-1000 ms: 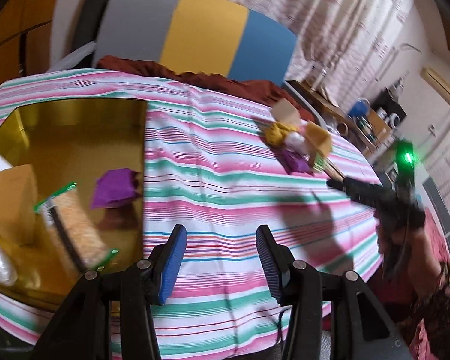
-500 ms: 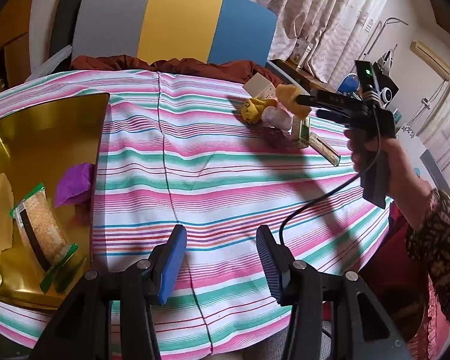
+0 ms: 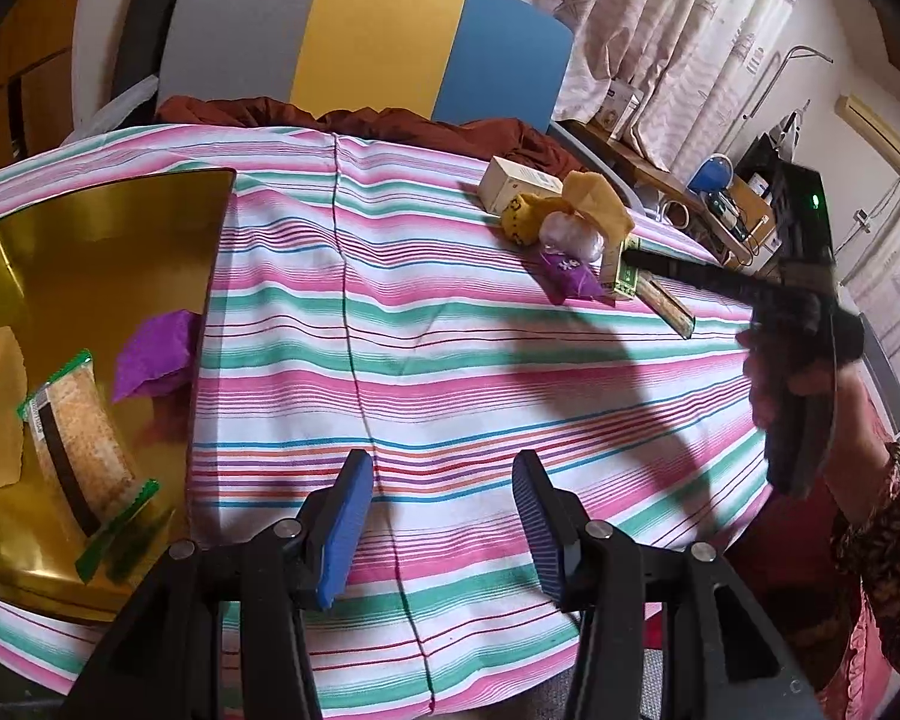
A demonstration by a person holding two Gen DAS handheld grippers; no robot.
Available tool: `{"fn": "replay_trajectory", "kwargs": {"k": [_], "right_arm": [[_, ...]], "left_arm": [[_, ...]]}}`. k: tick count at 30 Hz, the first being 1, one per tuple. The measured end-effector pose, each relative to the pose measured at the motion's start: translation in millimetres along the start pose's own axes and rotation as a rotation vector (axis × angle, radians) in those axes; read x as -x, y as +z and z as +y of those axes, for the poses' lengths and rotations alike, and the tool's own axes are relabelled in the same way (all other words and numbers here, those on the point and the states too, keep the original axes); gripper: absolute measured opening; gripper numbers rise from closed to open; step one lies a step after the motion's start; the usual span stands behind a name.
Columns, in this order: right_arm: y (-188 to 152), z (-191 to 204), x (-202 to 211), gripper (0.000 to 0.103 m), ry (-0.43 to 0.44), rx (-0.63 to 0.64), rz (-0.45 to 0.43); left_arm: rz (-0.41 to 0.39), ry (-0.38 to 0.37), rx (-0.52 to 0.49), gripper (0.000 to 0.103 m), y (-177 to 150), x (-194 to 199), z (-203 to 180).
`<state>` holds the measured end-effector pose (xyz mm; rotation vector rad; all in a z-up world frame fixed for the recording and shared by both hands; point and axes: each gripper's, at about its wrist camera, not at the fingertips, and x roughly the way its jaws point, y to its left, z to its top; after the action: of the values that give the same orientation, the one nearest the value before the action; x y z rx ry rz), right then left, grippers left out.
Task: Organize objects
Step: 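Grasp the purple snack packet with the right gripper while the left grasps a yellow sponge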
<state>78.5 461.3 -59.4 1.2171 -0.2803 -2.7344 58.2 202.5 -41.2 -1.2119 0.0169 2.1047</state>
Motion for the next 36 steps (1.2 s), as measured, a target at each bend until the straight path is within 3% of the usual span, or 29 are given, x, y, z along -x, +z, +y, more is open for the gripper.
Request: {"fn": "replay_trajectory", "kwargs": {"k": [4, 7, 9, 13, 18, 20, 23, 26, 28, 32, 34, 36], "right_arm": [[17.1, -25.8, 12.8, 0.070, -0.134, -0.080, -0.106], [44.6, -39.2, 5.2, 0.073, -0.157, -0.108, -0.158], [60.7, -47.0, -9.6, 0.075, -0.167, -0.138, -0.147], [65.5, -43.9, -44.3, 0.076, -0.114, -0.160, -0.067], [31.1, 2.1, -46.9, 0.074, 0.117, -0.099, 0.030], [17.0, 15.7, -33.4, 0.074, 0.144, -0.074, 0.020], [5.1, 19.4, -12.1, 0.074, 0.082, -0.019, -0.006], [5.6, 2.5, -7.9, 0.074, -0.090, 0.019, -0.015], [10.0, -12.9, -21.2, 0.074, -0.160, 0.030, 0.007], [15.4, -27.5, -53.1, 0.073, -0.153, 0.017, 0.067], [16.2, -30.8, -69.1, 0.066, -0.146, -0.002, 0.096], [15.4, -29.7, -77.2, 0.049, -0.157, 0.003, 0.112]], "left_arm": [[0.003, -0.002, -0.014, 0.049, -1.1, -1.0, -5.5], [-0.006, 0.008, -0.021, 0.049, -1.5, 3.1, -6.5], [-0.011, 0.013, -0.016, 0.049, -1.2, 6.4, -4.0], [-0.025, 0.027, 0.005, 0.049, -0.1, 10.7, 4.0], [-0.014, 0.022, 0.023, 0.049, 1.3, 4.1, 8.3], [-0.004, 0.019, 0.018, 0.049, 0.8, 0.4, 6.0], [0.004, 0.012, 0.009, 0.049, 0.3, -5.2, 0.9], [0.012, 0.002, 0.003, 0.049, 0.6, -8.7, -5.6], [0.014, 0.006, -0.011, 0.049, 1.0, -9.0, -9.7], [0.017, 0.016, -0.018, 0.049, 3.5, -8.0, -12.4], [0.015, 0.022, -0.018, 0.049, 6.4, -8.0, -12.3], [0.011, 0.024, -0.020, 0.049, 10.7, -8.8, -13.9]]}}
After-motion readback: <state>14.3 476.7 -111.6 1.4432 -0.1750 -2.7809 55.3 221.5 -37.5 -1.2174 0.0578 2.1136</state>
